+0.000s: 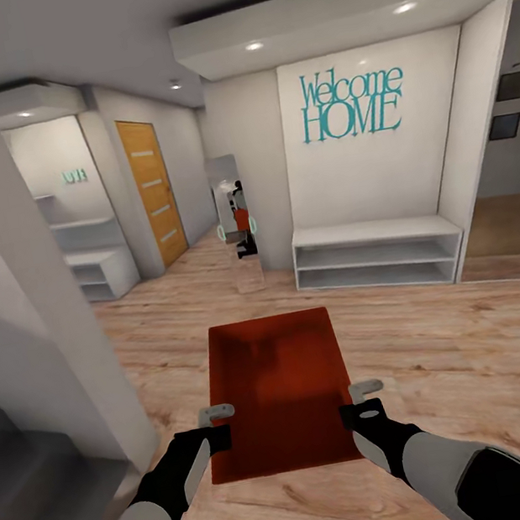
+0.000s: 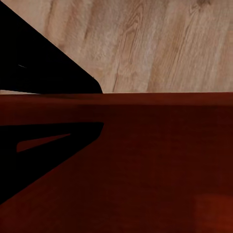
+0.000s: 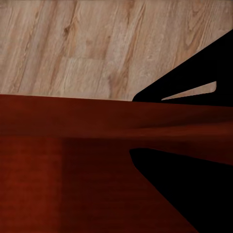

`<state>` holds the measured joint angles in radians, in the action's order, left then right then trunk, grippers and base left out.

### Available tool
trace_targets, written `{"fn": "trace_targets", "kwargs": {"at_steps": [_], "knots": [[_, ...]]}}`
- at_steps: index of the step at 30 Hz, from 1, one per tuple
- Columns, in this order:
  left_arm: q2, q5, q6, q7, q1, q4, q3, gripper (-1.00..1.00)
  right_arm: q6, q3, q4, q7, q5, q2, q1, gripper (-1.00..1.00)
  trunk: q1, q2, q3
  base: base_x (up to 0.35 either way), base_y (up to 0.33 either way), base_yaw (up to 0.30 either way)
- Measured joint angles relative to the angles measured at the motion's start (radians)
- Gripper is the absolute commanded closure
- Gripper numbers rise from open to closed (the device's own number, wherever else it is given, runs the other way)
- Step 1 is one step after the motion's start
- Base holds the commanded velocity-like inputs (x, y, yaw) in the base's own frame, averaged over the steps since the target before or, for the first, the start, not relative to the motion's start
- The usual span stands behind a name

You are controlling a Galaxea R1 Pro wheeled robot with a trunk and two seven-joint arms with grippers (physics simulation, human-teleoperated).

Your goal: Move the two storage containers from the living room to the garage. In the garage, place one container on the floor and stack the other container on top of it (either order is fine).

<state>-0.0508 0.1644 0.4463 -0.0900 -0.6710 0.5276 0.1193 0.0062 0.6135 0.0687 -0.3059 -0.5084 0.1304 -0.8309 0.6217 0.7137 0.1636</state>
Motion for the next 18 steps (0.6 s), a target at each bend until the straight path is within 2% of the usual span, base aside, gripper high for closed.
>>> {"fn": "trace_targets", "kwargs": {"at_steps": [18], "knots": [[-0.001,-0.001,0.0,0.0,0.0,0.0,-0.001,1.0,0.0,0.0,0.0,0.001,0.0,-0.001,0.0,1.0,0.0,0.0,0.0,0.322,0.0,0.0]]}}
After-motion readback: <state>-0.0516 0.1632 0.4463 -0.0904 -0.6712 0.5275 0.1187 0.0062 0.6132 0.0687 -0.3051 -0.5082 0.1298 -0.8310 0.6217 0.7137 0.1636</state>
